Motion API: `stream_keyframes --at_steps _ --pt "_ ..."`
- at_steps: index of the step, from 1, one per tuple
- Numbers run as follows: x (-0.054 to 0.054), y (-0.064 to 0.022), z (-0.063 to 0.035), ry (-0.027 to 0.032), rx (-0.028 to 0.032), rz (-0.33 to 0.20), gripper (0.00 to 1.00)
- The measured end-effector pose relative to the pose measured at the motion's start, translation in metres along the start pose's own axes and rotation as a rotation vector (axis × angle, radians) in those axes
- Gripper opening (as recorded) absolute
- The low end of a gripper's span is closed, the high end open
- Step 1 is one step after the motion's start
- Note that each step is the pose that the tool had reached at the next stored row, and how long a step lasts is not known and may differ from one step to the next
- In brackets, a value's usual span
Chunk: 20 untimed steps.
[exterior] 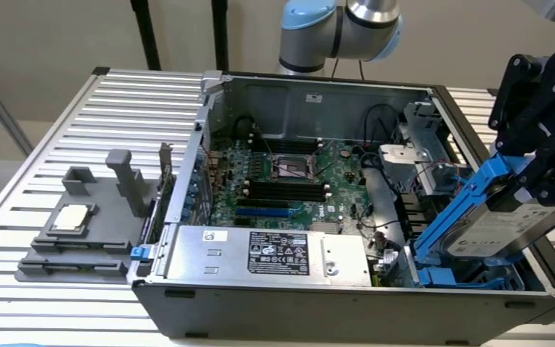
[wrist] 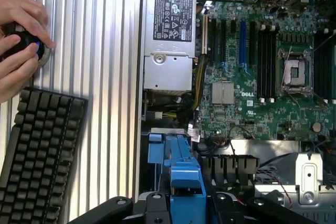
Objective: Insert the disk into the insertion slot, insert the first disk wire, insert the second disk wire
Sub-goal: 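Insert the disk into the insertion slot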
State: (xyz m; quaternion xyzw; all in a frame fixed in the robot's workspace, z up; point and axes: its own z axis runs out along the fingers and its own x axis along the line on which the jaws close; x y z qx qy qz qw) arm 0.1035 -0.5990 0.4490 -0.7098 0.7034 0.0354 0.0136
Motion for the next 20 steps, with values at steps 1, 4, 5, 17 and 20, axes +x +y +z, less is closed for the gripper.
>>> stream_keyframes --at_steps 1,4,5,17,20 --pt "0.0000 0.0000 0.0005 -0.0007 -0.0001 -0.002 0.33" --pt "0.0001 -0.0003 0.0017 -0.0031 -0.0004 -0.007 0.33" --pt "0.0002 -0.0003 0.0020 -0.0043 -0.0005 -0.008 0.33" --pt "0.0022 -0.0006 0.0068 -0.0215 -0.0004 -0.011 0.33" --pt "0.0030 -0.0006 0.0081 -0.0256 -0.0005 -0.011 0.33"
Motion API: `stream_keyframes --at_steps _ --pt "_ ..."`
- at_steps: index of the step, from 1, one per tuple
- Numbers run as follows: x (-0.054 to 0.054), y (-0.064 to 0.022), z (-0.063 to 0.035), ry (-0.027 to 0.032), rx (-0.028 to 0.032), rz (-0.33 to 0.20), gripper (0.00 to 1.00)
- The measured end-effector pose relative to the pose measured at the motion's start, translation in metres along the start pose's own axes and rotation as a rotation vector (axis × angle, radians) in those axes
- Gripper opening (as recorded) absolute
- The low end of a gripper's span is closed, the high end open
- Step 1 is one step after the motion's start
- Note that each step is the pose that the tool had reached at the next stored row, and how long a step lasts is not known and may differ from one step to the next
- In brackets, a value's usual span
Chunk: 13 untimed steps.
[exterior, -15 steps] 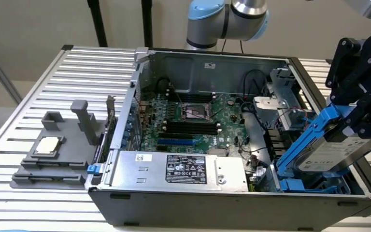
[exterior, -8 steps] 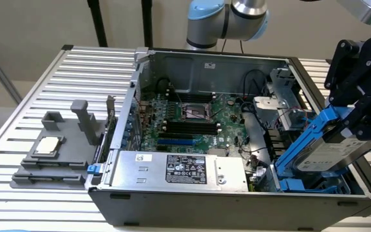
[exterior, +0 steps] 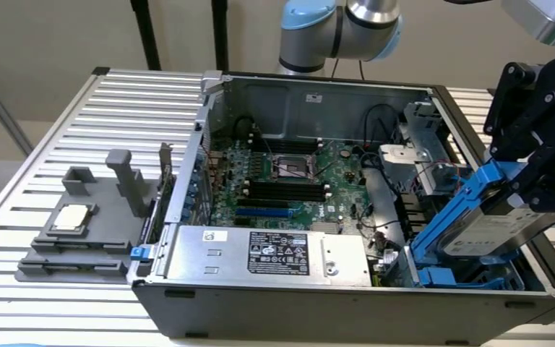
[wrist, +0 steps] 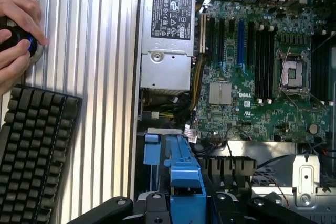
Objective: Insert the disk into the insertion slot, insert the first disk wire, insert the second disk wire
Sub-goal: 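Insert the disk into the insertion slot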
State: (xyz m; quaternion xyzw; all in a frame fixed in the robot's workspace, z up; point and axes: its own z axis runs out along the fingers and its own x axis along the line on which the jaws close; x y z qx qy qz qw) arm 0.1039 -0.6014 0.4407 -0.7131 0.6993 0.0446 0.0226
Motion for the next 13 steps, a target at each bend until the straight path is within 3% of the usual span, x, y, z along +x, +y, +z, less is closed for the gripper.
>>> stream_keyframes --at_steps 8,13 --pt "0.0027 0.0001 -0.0001 -0.0007 0.0002 0.000 0.33" --pt "0.0022 0.0003 -0.0070 -0.0007 -0.0008 0.000 0.33"
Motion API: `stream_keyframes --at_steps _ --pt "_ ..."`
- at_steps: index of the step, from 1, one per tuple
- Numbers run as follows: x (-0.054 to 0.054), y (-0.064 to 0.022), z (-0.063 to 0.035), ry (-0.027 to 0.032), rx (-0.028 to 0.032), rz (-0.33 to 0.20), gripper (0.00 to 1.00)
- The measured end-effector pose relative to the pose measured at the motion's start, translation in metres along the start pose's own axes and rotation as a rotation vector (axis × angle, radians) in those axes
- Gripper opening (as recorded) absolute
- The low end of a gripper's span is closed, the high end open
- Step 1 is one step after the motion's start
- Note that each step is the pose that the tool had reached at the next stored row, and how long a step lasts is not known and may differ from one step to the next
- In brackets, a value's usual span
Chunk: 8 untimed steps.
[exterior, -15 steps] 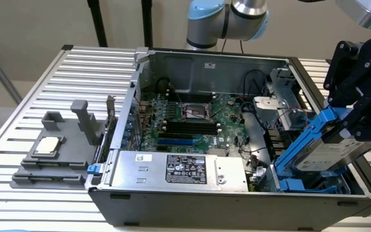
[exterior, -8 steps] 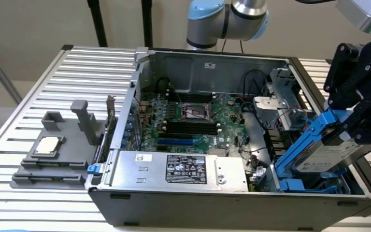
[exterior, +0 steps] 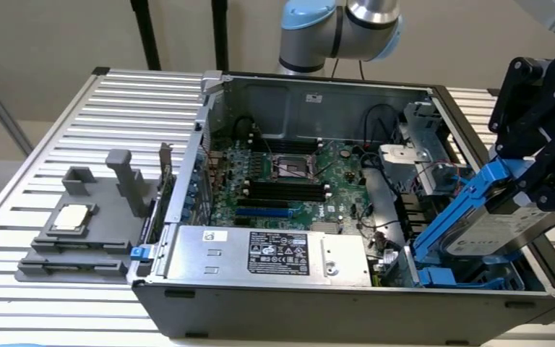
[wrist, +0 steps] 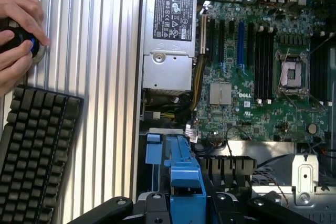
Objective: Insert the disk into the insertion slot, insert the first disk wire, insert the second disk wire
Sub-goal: 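Insert the disk into the insertion slot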
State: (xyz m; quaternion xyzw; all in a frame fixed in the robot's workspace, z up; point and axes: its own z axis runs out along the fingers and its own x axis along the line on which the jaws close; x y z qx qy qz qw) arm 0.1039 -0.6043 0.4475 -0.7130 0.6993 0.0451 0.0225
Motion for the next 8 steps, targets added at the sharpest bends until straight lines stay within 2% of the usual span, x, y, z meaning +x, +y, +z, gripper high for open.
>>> stream_keyframes --at_steps 4,8 --pt "0.0003 0.0000 -0.0005 0.0002 -0.0011 0.000 0.33" --pt "0.0007 0.0000 -0.0002 0.0038 -0.0024 0.000 0.33"
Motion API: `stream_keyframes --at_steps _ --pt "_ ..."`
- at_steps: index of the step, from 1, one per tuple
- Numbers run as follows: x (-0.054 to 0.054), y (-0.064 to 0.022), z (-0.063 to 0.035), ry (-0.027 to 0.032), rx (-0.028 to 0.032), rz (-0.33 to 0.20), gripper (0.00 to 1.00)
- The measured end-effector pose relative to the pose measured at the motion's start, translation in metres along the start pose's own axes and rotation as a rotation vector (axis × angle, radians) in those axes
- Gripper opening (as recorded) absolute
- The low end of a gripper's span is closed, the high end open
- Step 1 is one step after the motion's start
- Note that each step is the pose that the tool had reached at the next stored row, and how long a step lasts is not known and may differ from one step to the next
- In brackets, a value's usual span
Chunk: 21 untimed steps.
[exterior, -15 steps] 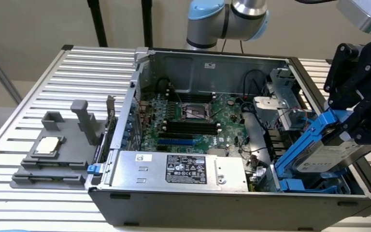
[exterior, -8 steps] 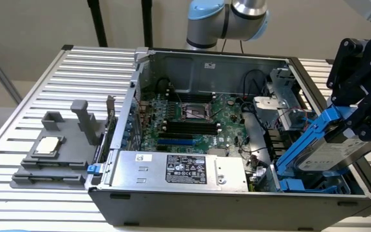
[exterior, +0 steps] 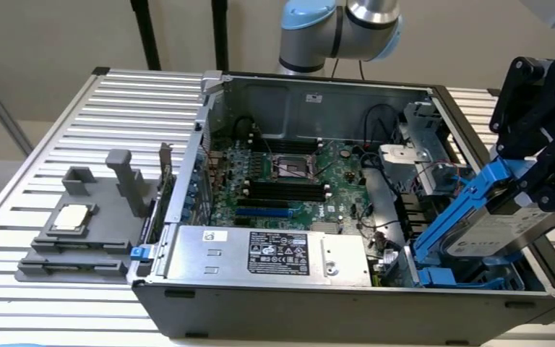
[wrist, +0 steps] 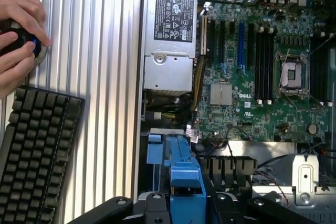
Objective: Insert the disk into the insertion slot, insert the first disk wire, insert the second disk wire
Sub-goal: 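Insert the disk into the insertion slot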
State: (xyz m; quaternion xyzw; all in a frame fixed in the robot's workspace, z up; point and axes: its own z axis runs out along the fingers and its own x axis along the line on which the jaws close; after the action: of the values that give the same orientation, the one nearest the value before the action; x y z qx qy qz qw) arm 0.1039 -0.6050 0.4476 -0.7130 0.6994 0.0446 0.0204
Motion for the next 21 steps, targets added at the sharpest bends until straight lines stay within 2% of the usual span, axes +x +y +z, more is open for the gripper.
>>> stream_keyframes --at_steps 2,5,21 --pt "0.000 0.0000 0.0007 0.0033 -0.0009 0.000 0.33" --pt "0.000 -0.0001 0.0022 0.0046 -0.0012 0.000 0.33" --pt "0.001 -0.0014 0.0129 0.0046 -0.0013 -0.001 0.33"
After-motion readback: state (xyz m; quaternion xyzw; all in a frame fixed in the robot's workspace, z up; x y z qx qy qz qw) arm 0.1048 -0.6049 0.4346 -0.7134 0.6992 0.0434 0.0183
